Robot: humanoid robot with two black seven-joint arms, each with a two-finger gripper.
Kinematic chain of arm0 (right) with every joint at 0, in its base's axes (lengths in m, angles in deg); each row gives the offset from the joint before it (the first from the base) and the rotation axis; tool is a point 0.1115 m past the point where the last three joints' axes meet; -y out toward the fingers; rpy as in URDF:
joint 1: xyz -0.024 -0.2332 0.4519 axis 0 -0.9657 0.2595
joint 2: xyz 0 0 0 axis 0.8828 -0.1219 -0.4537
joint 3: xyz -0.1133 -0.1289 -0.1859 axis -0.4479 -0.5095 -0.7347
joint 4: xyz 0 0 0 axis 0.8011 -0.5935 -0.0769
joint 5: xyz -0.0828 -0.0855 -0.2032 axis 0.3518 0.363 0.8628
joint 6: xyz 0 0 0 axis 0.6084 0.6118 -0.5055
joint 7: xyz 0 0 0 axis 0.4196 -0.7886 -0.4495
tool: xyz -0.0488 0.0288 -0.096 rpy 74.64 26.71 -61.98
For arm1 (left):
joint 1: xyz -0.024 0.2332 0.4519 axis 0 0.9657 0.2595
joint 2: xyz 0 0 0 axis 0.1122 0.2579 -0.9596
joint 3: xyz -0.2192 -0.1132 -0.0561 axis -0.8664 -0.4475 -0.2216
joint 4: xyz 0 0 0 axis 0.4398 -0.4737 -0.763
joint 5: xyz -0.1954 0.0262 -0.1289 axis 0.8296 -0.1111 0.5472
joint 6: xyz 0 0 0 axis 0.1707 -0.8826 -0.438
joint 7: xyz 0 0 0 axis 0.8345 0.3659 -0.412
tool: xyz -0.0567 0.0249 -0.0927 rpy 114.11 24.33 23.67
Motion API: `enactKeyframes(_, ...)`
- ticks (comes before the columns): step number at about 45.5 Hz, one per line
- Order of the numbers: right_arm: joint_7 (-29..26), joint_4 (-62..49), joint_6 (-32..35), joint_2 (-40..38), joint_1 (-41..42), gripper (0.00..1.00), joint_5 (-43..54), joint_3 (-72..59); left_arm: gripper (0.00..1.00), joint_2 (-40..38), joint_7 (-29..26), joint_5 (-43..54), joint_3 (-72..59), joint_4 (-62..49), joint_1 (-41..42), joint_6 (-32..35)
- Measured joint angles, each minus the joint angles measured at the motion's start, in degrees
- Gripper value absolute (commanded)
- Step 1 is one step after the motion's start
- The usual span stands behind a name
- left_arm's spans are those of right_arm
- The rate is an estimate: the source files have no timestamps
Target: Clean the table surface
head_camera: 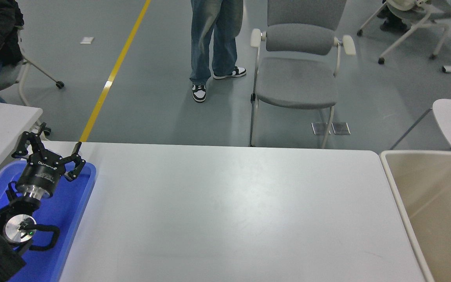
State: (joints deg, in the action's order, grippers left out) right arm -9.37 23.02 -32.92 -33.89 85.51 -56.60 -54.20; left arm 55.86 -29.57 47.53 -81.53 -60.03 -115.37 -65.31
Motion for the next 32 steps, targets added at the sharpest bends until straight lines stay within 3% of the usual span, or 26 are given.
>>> enactKeyframes(15,-0.02,-28.04,-6.05,19.66,-16.26,0.00,-2.86,10.27,1.00,0.00,0.00,0.00,0.00,0.00,0.00,0.00)
enactKeyframes(32,-0.27,-37.22,-12.36,31.43,-23.57,0.00,-3.41,12.32,1.00,0.00,0.00,0.00,0.00,0.00,0.00,0.00)
